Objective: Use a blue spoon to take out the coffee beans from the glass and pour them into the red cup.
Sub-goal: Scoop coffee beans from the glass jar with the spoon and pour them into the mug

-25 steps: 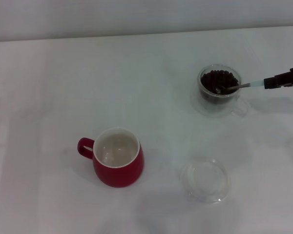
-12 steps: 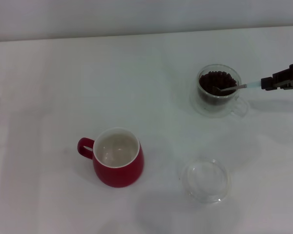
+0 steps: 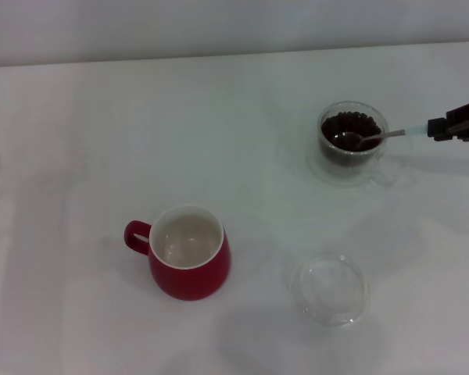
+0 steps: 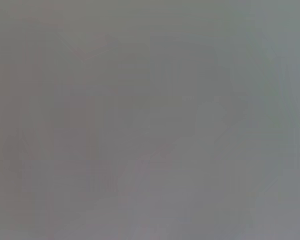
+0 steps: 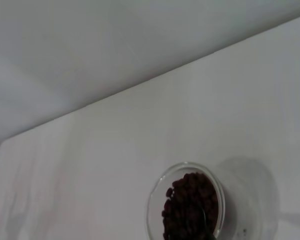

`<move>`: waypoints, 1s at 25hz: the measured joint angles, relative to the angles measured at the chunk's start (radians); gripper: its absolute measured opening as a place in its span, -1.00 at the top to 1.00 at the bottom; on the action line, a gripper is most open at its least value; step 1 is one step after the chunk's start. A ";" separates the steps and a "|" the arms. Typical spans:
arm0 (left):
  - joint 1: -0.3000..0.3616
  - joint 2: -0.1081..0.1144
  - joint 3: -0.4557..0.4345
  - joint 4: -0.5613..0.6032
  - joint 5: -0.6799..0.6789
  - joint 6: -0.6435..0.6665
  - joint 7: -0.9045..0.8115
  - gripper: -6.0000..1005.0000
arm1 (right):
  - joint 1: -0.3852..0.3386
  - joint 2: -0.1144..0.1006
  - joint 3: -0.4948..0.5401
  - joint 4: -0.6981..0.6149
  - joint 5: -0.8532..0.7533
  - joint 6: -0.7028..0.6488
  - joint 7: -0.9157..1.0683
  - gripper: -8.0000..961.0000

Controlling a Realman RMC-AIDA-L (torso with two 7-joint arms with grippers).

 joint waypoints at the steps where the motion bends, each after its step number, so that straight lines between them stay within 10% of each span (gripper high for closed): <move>1: 0.000 0.000 0.000 0.000 0.001 0.002 -0.001 -0.57 | -0.008 -0.010 0.000 -0.023 0.003 0.000 0.010 0.68; 25: -0.003 0.002 0.000 -0.002 0.000 0.003 -0.002 -0.57 | -0.102 -0.051 0.002 -0.194 0.135 0.039 0.118 0.68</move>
